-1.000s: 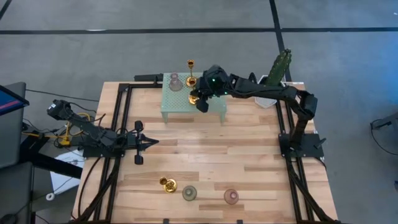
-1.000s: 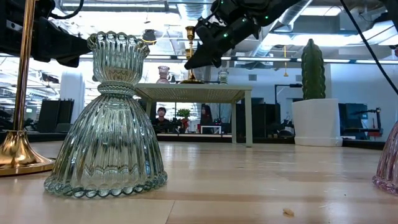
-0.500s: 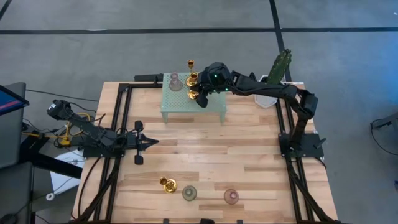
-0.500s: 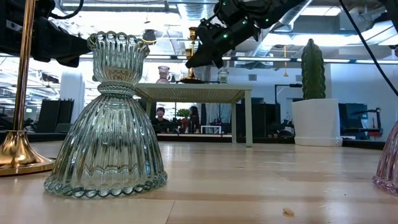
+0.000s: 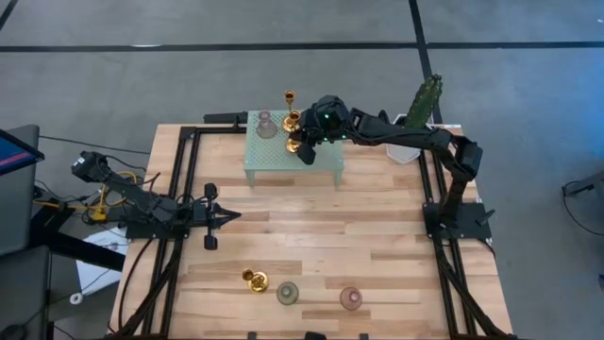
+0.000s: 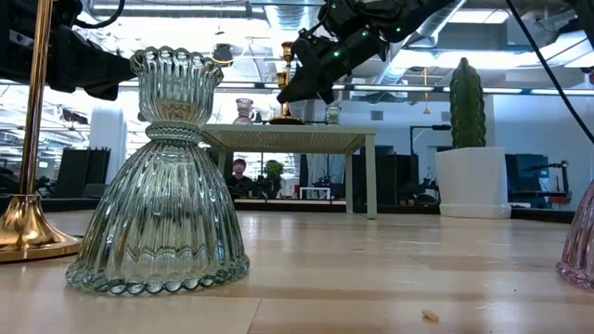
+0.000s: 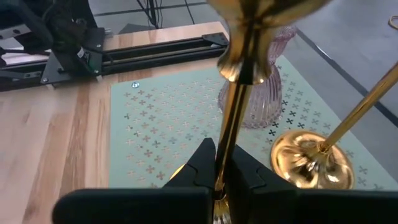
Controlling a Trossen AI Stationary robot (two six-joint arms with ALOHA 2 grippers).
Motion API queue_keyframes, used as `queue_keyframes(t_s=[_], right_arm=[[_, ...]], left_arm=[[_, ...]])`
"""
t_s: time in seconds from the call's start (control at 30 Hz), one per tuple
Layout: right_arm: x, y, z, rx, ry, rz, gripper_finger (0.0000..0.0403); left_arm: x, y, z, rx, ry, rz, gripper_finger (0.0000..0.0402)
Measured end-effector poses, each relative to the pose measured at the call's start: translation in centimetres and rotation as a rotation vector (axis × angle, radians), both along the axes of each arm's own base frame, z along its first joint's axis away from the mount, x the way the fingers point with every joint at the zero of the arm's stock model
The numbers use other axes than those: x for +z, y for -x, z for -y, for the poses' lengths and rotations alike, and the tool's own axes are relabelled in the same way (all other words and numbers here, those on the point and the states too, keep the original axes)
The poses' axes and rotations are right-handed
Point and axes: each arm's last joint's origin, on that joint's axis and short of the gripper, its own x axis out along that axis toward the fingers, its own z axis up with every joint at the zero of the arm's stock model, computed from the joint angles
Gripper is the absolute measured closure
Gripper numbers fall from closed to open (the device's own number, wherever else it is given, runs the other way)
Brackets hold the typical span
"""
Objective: Pick & Place candle stick holders
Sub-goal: Put the right gold candle holder on the shelf
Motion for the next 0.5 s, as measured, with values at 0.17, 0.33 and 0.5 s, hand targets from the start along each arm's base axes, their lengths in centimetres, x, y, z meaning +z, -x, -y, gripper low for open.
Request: queue_keyframes(t_s=[0.17, 0.33, 0.5], right_arm=[[-0.1, 0.1, 0.2, -0.016, -0.022, 0.001, 0.0401], [-1.6, -0.5, 0.7, -0.023, -0.050, -0.019, 0.0401], [-2.8, -1.4, 1.1, -0.015, -0.041, -0.006, 0.0401]], left_arm=[[0.0, 0.0, 0.0, 0.000, 0.000, 0.000, 0.0396], [0.0, 0.0, 0.0, 0.000, 0.000, 0.000, 0.0396], [0.0, 0.0, 0.0, 0.001, 0.000, 0.000, 0.0396]])
